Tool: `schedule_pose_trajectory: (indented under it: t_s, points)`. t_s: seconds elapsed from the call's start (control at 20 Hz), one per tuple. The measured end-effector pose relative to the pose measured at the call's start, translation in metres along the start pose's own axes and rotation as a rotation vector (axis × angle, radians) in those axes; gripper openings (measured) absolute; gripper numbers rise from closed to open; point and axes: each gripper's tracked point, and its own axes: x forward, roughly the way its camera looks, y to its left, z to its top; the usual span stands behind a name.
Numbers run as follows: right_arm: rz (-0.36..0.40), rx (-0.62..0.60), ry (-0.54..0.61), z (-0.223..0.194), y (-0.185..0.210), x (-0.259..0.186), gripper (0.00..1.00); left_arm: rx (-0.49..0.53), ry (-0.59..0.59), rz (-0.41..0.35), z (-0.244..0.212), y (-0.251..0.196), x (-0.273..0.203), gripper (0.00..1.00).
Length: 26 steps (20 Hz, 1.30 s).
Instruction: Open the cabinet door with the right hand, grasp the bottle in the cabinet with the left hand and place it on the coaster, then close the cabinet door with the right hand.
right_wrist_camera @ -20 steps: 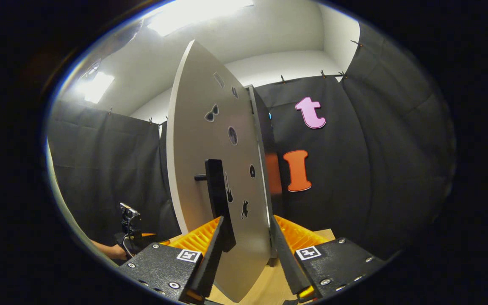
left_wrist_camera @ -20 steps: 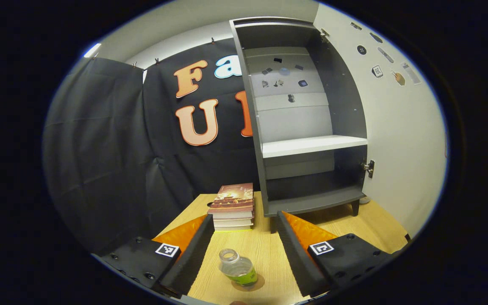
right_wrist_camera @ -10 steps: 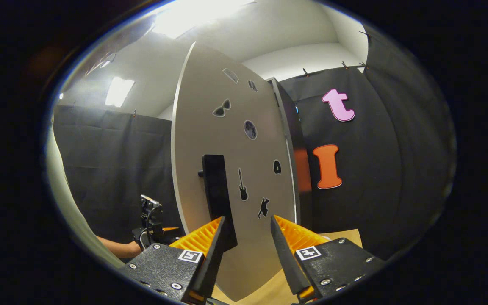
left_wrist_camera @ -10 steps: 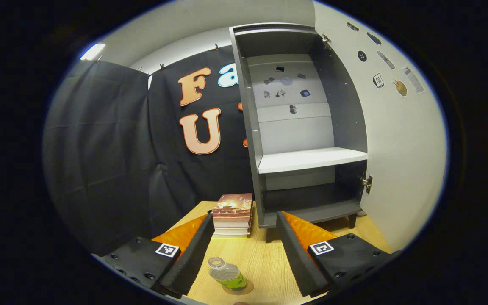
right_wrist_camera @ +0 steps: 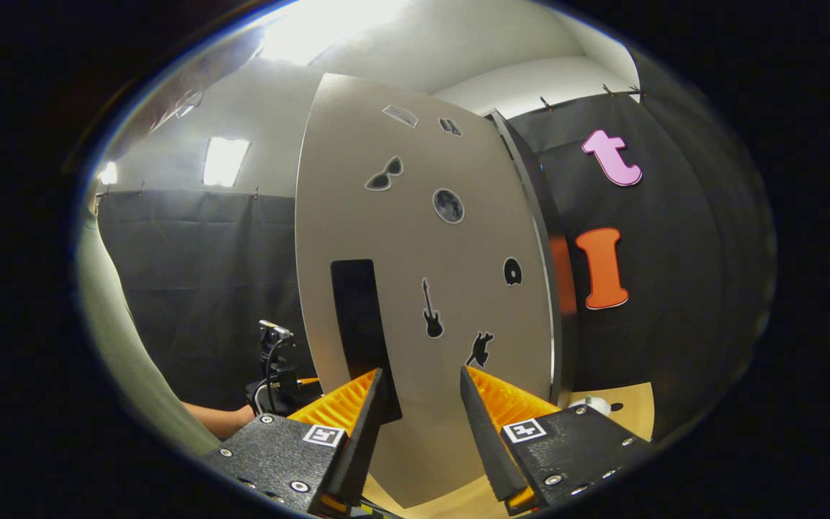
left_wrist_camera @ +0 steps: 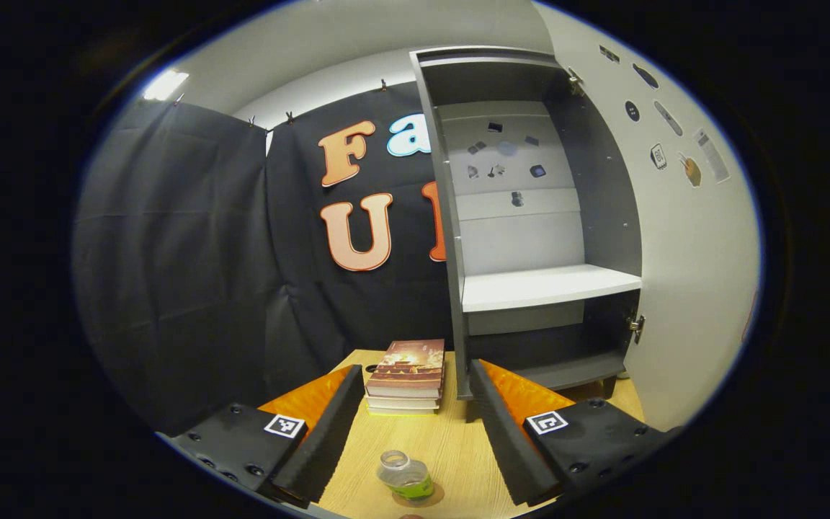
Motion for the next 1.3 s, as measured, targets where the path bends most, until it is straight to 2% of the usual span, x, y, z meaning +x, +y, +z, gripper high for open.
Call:
schedule_pose_trajectory:
  t_s: [0.35,0.6,0.75,0.8,0.85,0.95,1.0,1.05,1.25,1.3]
  points:
    - [-0.051,0.055,0.027,-0.008,0.005,0.001,0.66,-0.014,-0.027,-0.084,0.021,0.028,0.034,0.96]
    - [-0.079,0.003,0.046,-0.008,0.004,0.004,0.68,-0.031,-0.054,-0.123,0.037,0.056,0.050,0.96]
    - [-0.093,-0.008,0.056,-0.009,0.002,0.007,0.70,-0.035,-0.074,-0.121,0.041,0.073,0.054,0.96]
    - [-0.105,-0.002,0.055,-0.009,0.000,0.009,0.80,-0.040,-0.074,-0.118,0.039,0.079,0.055,0.96]
    - [-0.117,0.004,0.058,-0.009,-0.001,0.010,0.78,-0.049,-0.072,-0.115,0.037,0.084,0.056,0.96]
    - [-0.144,0.002,0.051,-0.008,-0.005,0.011,0.80,-0.070,-0.064,-0.105,0.033,0.097,0.055,0.96]
    - [-0.173,-0.005,0.045,-0.006,-0.009,0.011,0.85,-0.078,-0.060,-0.098,0.033,0.105,0.055,0.96]
    - [-0.209,-0.013,0.052,-0.006,-0.014,0.012,0.80,-0.083,-0.057,-0.087,0.034,0.114,0.054,0.96]
    - [-0.202,-0.054,0.091,-0.013,-0.006,0.018,0.80,-0.088,-0.074,-0.052,0.045,0.140,0.049,0.96]
    - [-0.212,-0.070,0.101,-0.015,-0.006,0.021,0.89,-0.085,-0.077,-0.042,0.047,0.150,0.048,0.96]
